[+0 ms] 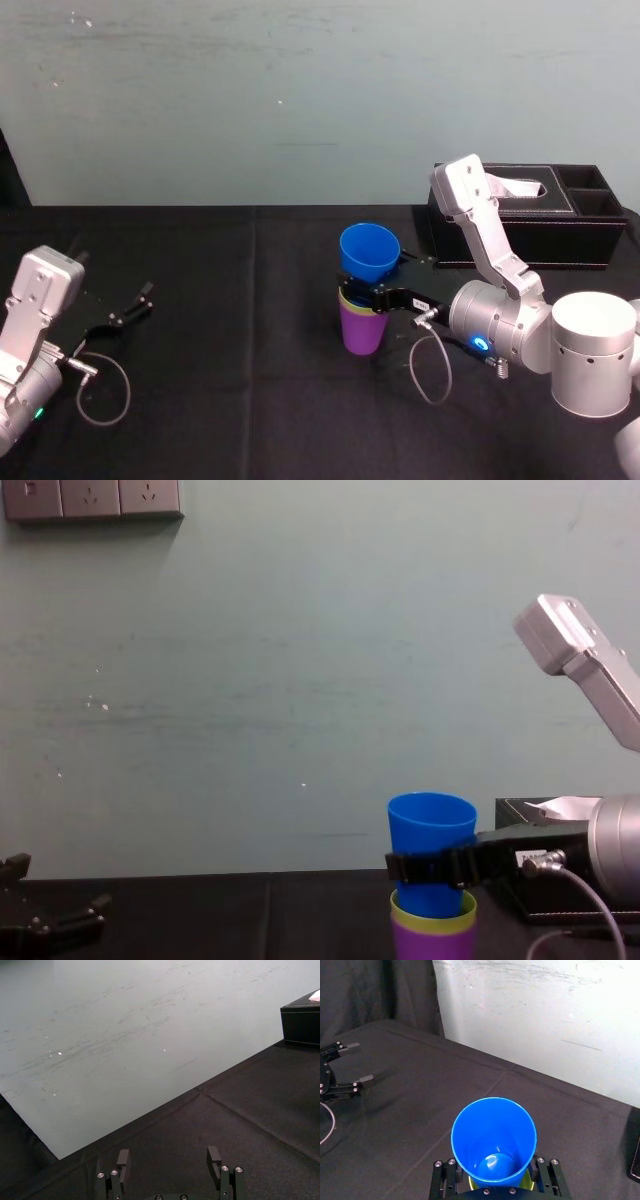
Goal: Stack the three plastic cups sequentially using one hand.
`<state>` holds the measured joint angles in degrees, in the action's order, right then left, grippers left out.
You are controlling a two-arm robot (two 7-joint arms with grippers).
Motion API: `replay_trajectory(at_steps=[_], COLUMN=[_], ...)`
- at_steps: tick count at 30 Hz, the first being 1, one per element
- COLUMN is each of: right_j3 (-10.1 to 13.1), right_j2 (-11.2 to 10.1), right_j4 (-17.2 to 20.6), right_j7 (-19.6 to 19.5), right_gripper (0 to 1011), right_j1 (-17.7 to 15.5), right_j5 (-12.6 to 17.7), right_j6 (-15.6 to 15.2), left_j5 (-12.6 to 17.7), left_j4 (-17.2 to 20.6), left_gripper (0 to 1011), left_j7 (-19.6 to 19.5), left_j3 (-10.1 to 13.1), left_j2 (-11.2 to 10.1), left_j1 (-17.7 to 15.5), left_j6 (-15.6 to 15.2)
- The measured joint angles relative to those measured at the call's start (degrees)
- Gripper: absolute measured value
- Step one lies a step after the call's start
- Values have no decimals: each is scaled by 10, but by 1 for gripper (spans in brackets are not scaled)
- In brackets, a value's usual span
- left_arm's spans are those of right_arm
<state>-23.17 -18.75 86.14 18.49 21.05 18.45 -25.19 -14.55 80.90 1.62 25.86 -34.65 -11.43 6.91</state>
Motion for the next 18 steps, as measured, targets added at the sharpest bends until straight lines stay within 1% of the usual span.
replay_trajectory(at_steps=[11,18], right_j3=[2,2], right_j2=[3,3], right_j4=[-9,-9], right_j7=[-3,-3], right_gripper=[724,724], right_j1=[0,0], right_j5=[-2,-2], right_j6=[2,2], left_j5=[0,0], left_j4=[0,0], left_gripper=[1000,1000], left_j7=[0,0], left_j3=[0,0], left_j2=[0,0], left_j1=[0,0], left_j6=[0,0])
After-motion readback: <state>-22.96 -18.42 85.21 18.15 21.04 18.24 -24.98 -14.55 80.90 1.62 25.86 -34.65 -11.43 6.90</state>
